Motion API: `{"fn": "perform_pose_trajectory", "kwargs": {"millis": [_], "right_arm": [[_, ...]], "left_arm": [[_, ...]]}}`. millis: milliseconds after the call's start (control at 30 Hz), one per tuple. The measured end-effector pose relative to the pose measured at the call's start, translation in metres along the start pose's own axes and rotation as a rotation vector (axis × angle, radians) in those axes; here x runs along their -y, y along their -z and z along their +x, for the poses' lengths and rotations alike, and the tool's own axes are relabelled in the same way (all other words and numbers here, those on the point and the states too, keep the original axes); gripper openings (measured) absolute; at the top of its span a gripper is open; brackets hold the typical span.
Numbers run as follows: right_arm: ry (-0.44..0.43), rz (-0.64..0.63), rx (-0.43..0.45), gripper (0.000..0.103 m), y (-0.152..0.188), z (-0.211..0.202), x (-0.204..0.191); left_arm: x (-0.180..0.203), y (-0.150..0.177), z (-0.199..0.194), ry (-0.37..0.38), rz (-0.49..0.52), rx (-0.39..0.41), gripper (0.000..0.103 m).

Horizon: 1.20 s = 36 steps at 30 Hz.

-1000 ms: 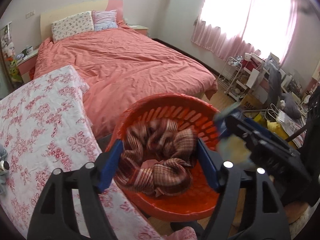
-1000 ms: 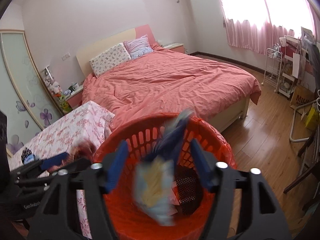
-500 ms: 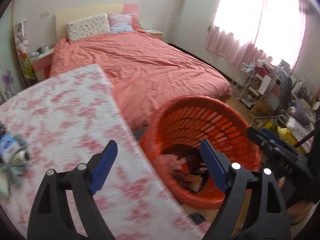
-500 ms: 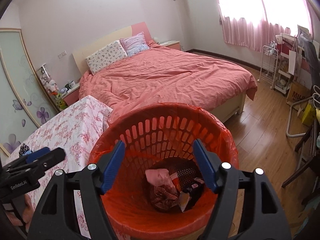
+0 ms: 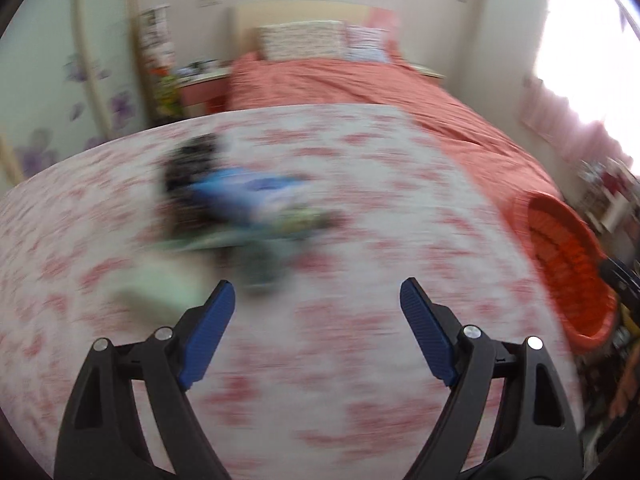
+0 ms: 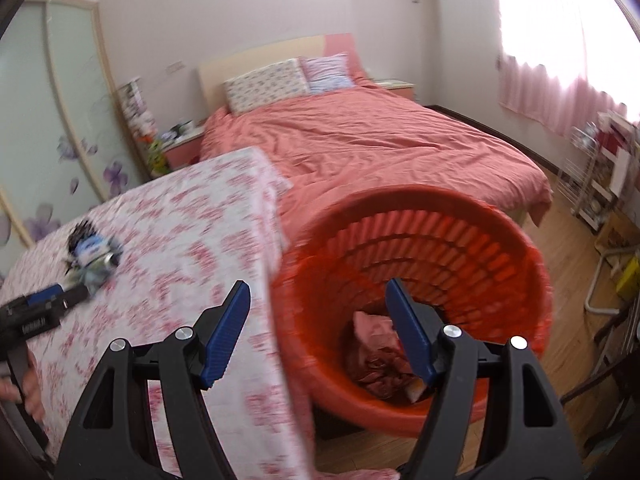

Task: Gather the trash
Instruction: 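Return both tools to the table toward the green sock and tissue pack, then grasp the green sock with the left tool while the right tool grasps the Vinda tissue pack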

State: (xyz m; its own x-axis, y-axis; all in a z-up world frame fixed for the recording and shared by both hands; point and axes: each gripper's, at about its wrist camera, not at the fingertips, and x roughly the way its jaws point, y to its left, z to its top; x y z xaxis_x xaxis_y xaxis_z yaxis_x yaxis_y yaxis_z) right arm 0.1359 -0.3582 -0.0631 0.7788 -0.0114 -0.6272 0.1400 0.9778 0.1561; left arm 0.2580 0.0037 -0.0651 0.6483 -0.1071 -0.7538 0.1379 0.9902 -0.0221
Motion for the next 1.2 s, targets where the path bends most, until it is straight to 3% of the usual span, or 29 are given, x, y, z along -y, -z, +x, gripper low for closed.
{"fn": "perform_pose_trajectory", "kwargs": {"millis": [133, 300, 400, 467, 533, 633, 833, 933, 967, 1100, 1200], "right_arm": [[-0.042, -0.045, -0.033, 0.07, 0.005, 0.01, -0.029], [-0.076, -0.08, -0.064, 0.07, 0.012, 0.018, -0.06], [-0.087, -0.097, -0.078, 0.07, 0.013, 0.021, -0.073], [-0.092, -0.106, -0.086, 0.07, 0.014, 0.022, -0.079], [-0.1, -0.116, -0.092, 0.07, 0.015, 0.023, -0.087], [-0.111, -0.13, -0.102, 0.07, 0.017, 0.026, -0.096], [-0.141, -0.159, -0.122, 0.07, 0.021, 0.032, -0.118], [-0.161, -0.164, -0.131, 0.07, 0.022, 0.036, -0.129], [-0.169, -0.163, -0.133, 0.07, 0.021, 0.038, -0.132], [-0.225, -0.141, -0.143, 0.07, 0.014, 0.047, -0.153], [-0.253, -0.146, -0.141, 0.07, 0.005, 0.056, -0.172]], "left_arm": [[-0.063, 0.0, 0.006, -0.112, -0.098, -0.003, 0.083], [-0.098, -0.004, 0.027, -0.098, -0.16, -0.051, 0.08], [-0.098, -0.006, 0.043, -0.07, -0.172, -0.09, 0.064], [-0.096, -0.008, 0.045, -0.093, -0.149, -0.075, 0.042], [-0.099, -0.007, 0.041, -0.067, -0.162, -0.071, 0.022], [-0.103, -0.004, 0.034, -0.109, -0.162, -0.047, 0.013], [-0.15, 0.007, 0.008, -0.248, -0.237, 0.008, 0.011], [-0.171, 0.01, 0.006, -0.259, -0.266, -0.013, 0.014], [-0.179, 0.011, 0.009, -0.251, -0.28, -0.027, 0.016], [-0.193, 0.018, 0.016, -0.229, -0.299, -0.052, 0.046], [-0.193, 0.02, 0.019, -0.232, -0.276, -0.049, 0.049]]}}
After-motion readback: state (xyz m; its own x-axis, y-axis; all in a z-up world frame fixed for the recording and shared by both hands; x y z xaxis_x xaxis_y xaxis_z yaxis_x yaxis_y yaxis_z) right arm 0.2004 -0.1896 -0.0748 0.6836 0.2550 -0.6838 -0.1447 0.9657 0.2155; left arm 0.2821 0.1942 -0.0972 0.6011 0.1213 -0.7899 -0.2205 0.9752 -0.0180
